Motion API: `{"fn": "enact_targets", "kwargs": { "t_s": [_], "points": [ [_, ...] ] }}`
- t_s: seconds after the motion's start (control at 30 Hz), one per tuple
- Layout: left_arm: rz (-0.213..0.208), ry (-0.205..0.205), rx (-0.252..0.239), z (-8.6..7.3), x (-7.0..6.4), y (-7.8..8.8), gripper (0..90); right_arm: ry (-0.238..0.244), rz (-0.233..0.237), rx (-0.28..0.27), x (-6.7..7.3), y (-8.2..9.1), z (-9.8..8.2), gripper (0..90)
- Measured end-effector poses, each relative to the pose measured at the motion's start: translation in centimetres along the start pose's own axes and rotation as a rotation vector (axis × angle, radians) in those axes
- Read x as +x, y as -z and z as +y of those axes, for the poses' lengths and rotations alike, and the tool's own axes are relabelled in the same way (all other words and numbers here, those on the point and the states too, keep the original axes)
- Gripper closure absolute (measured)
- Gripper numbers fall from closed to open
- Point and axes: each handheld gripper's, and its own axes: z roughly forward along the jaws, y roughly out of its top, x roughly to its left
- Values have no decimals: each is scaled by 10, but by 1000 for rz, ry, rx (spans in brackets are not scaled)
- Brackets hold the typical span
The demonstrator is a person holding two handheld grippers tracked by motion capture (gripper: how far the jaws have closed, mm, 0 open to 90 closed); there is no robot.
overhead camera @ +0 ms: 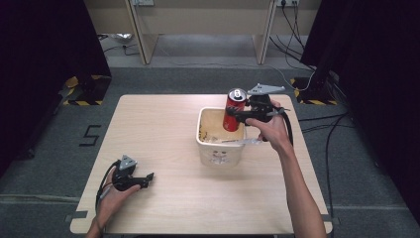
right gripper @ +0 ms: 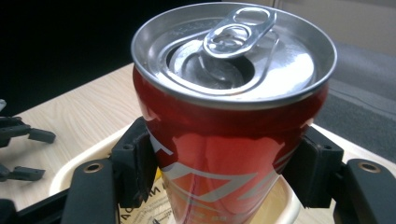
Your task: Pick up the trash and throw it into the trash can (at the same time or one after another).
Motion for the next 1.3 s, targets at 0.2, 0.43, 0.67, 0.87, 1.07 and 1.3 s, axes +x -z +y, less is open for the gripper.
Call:
{"fn": "enact_targets", "kwargs": {
  "t_s": [0.2, 0.43, 0.67, 0.87, 1.07, 1.3],
  "points": [
    [0, 0, 1, 0, 0, 0, 135, -6, -4, 23, -4, -7, -6, 341],
    [1, 0, -1, 0, 0, 0, 135, -13, 9, 35, -6, -12, -14, 341],
    [1, 1, -1, 0, 0, 0, 135, -47, 42, 31, -10, -12, -16, 335],
    [0, 0, -1, 0, 0, 0, 135, -57, 44, 11, -12, -9, -16, 249],
    [0, -1, -1, 0, 0, 0, 134, -61, 27, -24, -15, 4, -12, 232],
    [0, -1, 0, 0, 0, 0, 134, -60, -20, -31, -22, 19, -12, 234]
  ]
}}
